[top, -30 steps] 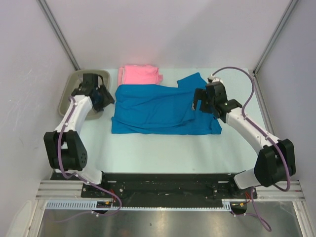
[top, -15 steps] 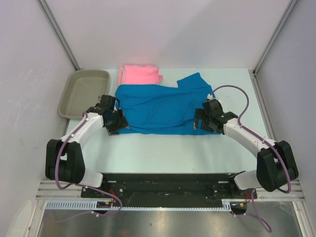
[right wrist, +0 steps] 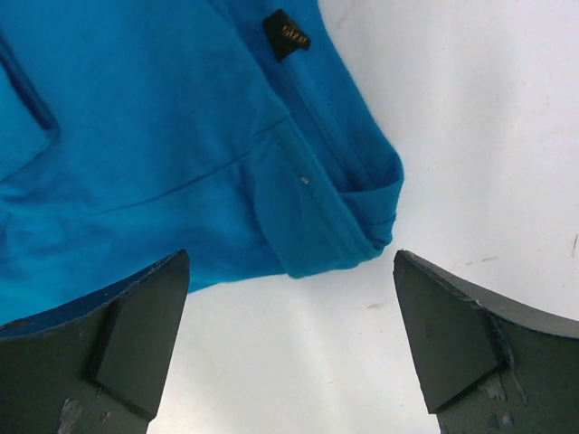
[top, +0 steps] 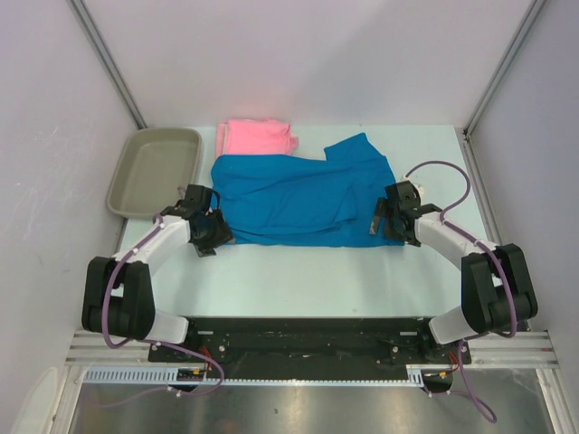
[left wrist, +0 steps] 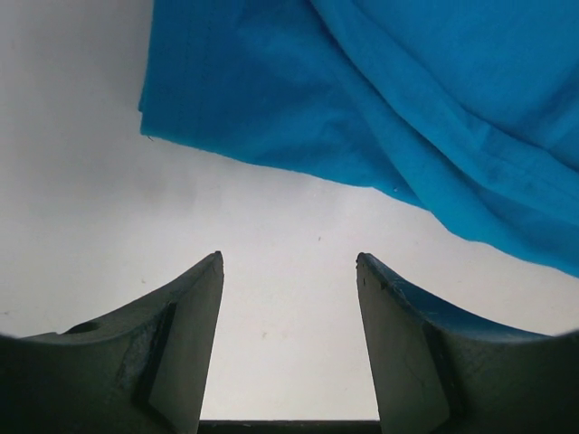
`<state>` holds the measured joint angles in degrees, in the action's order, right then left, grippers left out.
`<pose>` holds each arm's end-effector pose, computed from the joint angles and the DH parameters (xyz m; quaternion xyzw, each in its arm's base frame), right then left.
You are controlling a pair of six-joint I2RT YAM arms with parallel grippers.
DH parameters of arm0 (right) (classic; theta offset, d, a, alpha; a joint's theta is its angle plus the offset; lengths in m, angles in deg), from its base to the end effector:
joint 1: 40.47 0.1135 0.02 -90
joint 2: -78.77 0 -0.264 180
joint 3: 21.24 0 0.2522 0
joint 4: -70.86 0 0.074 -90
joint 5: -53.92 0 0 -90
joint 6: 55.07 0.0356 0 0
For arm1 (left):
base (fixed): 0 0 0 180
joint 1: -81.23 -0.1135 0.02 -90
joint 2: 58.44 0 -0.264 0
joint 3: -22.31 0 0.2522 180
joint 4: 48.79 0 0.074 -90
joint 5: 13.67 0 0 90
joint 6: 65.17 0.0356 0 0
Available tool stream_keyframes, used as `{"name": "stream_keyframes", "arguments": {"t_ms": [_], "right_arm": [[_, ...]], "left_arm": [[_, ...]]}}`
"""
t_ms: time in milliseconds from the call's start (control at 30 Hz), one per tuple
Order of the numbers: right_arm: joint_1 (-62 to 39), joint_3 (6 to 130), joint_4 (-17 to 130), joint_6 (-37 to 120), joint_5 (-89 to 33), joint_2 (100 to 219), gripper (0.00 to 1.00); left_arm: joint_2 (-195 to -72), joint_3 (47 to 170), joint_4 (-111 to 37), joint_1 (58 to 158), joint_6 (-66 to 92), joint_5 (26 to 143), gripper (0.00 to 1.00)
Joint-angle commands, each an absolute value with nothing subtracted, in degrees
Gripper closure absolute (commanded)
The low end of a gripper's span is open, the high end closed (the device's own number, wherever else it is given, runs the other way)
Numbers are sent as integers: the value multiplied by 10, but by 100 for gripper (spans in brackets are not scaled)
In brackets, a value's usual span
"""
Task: Fold and stack the t-shirts
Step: Fold the tshirt
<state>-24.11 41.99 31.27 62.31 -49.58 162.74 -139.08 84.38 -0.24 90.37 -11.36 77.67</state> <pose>0.2728 0.0714 0.1924 0.1221 0.9526 -0.0107 0.2783 0.2553 -0.0419 0.1927 -0.2270 0.9534 -0.0870 0.1786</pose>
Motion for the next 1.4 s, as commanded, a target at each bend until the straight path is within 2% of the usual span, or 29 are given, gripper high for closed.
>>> {"name": "stream_keyframes", "arguments": {"t_ms": [0,333,867,1067,1167,1267,1367], "right_arm": [[-253,415,344,633,-515,1640,0],[-270,415,355,631,-505,1642,0],[-268,415,371,626,-480,1646,0],[-269,415,368,630,-482,1656,4],[-270,415,366,630,-485,1654,11],[-270,415,363,631,-486,1654,17],[-270,413,364,631,-486,1654,23]], "left_arm": [[-1397,836,-35,906,-137,740,36],[-1496,887,-25,906,-160,695,41],[-1500,914,2,906,-203,626,39],[-1532,922,-3,906,-209,619,40],[-1544,925,-8,906,-210,617,48],[-1549,927,-15,906,-210,611,62],[-1553,930,-15,906,-210,608,67]]}}
